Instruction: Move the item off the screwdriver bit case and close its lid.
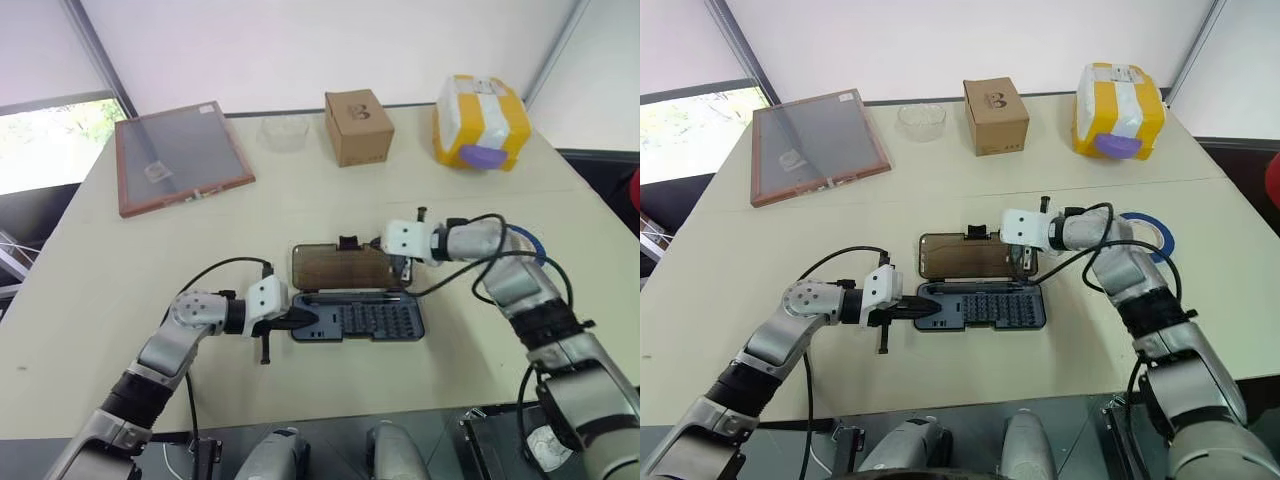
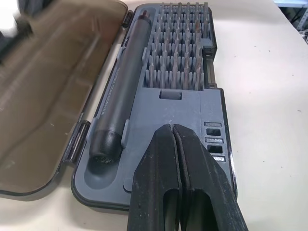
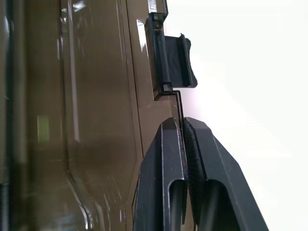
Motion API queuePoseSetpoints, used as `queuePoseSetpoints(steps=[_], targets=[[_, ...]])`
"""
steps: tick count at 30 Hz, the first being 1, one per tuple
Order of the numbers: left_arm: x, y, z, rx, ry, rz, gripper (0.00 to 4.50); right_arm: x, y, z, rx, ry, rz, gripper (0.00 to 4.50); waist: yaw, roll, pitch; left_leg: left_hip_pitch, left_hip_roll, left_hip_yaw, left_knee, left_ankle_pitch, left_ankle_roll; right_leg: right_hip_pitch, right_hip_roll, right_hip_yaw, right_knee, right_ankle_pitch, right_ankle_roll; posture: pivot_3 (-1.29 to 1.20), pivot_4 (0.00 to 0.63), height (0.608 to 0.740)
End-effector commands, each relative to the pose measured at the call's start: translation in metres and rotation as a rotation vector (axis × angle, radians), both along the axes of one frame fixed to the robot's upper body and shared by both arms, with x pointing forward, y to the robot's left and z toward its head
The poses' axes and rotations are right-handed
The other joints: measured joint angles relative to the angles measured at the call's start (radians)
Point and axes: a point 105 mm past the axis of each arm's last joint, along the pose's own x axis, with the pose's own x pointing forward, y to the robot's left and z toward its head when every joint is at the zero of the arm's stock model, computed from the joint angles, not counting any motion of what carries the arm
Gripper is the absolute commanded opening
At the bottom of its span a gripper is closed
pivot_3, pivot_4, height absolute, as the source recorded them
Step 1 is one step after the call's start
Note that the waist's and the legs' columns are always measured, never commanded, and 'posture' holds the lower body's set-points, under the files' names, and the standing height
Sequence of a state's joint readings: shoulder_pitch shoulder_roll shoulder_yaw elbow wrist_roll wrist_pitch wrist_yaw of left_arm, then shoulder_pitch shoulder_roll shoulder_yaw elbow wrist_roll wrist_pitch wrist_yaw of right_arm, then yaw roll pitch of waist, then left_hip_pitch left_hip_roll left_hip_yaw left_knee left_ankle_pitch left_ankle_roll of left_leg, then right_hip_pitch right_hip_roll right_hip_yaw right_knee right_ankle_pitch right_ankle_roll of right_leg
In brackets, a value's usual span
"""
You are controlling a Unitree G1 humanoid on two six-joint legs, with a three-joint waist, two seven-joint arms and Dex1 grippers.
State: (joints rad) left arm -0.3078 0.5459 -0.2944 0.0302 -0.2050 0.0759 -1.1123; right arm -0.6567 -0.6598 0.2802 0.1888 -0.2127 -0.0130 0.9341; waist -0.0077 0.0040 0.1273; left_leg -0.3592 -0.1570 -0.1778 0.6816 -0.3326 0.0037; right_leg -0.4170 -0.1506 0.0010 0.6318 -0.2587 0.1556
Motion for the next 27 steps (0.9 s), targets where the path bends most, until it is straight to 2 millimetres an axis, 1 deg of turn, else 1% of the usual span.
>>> queuePoseSetpoints(steps=[1,6,9,12,15,17,20,23,25,26,27], targets=[[-0.004,0.007,-0.017,0.060,0.055,0.012,0.00,-0.009,0.000,0.033,0.031,-0.146,-0.009,0.02,0.001,0.000,0.000,0.000,0.000,0.000,0.000,0.000,0.000,0.000,0.000,0.000,0.000,0.000,0.000,0.00,0.150,0.740],[-0.003,0.008,-0.014,0.043,0.067,0.027,0.00,-0.024,0.008,0.029,0.038,-0.165,0.015,0.02,0.001,0.000,0.000,0.000,0.000,0.001,0.000,0.000,0.000,0.000,0.000,0.000,0.000,0.000,0.000,0.00,0.150,0.740],[-0.003,0.006,-0.006,0.001,0.088,0.036,0.00,-0.028,0.010,0.025,0.042,-0.165,0.016,0.02,0.000,0.000,0.000,0.000,0.000,0.001,-0.001,0.000,0.000,0.000,0.000,0.000,0.000,0.000,0.000,0.00,0.150,0.740],[0.000,0.001,0.012,-0.101,0.140,0.065,0.00,-0.026,0.009,0.023,0.035,-0.174,0.013,0.02,-0.001,0.000,0.000,-0.001,0.000,0.001,-0.001,0.000,0.000,-0.001,0.000,0.000,0.000,0.000,0.000,0.00,0.150,0.740],[0.006,-0.005,0.046,-0.280,0.223,0.126,0.00,-0.023,0.006,0.023,0.026,-0.205,0.011,0.02,-0.002,0.000,0.001,-0.006,0.000,0.001,0.000,0.000,0.000,-0.006,0.000,0.001,0.000,0.000,0.000,0.00,0.150,0.740],[0.004,-0.007,0.063,-0.356,0.259,0.135,0.00,-0.022,0.005,0.024,0.020,-0.219,0.020,0.02,-0.003,-0.001,0.001,-0.012,0.000,0.001,0.003,0.000,0.000,-0.012,0.000,0.001,0.001,0.000,0.000,0.00,0.150,0.740],[0.003,-0.007,0.090,-0.459,0.294,0.152,0.00,-0.021,0.004,0.026,0.013,-0.241,0.038,0.02,-0.005,-0.001,0.001,-0.013,0.000,0.001,0.002,0.000,0.000,-0.013,0.000,0.000,0.001,0.000,0.000,0.00,0.150,0.740],[0.018,0.002,0.114,-0.563,0.288,0.235,0.00,-0.020,0.002,0.028,0.006,-0.260,0.040,0.02,-0.003,-0.001,0.001,-0.013,0.000,0.001,0.002,0.000,0.000,-0.013,0.000,0.000,0.001,0.000,0.000,0.00,0.150,0.740],[0.039,0.016,0.125,-0.606,0.242,0.338,0.00,-0.020,0.002,0.028,0.003,-0.265,0.043,0.02,-0.002,-0.002,0.001,-0.013,0.000,0.001,0.003,0.000,0.000,-0.013,0.000,0.000,0.001,0.000,0.000,0.00,0.150,0.740],[0.051,0.025,0.127,-0.615,0.211,0.407,0.00,-0.020,0.002,0.028,0.003,-0.267,0.044,0.02,-0.002,-0.002,0.001,-0.013,0.000,0.001,0.003,0.000,0.000,-0.012,0.000,0.000,0.001,0.000,0.000,0.00,0.150,0.740],[0.069,0.039,0.125,-0.600,0.157,0.506,0.00,-0.020,0.002,0.029,0.003,-0.269,0.045,0.02,-0.003,-0.002,0.001,-0.013,0.000,0.001,0.003,0.000,0.000,-0.012,0.000,0.000,0.000,0.000,0.000,0.00,0.150,0.740]])
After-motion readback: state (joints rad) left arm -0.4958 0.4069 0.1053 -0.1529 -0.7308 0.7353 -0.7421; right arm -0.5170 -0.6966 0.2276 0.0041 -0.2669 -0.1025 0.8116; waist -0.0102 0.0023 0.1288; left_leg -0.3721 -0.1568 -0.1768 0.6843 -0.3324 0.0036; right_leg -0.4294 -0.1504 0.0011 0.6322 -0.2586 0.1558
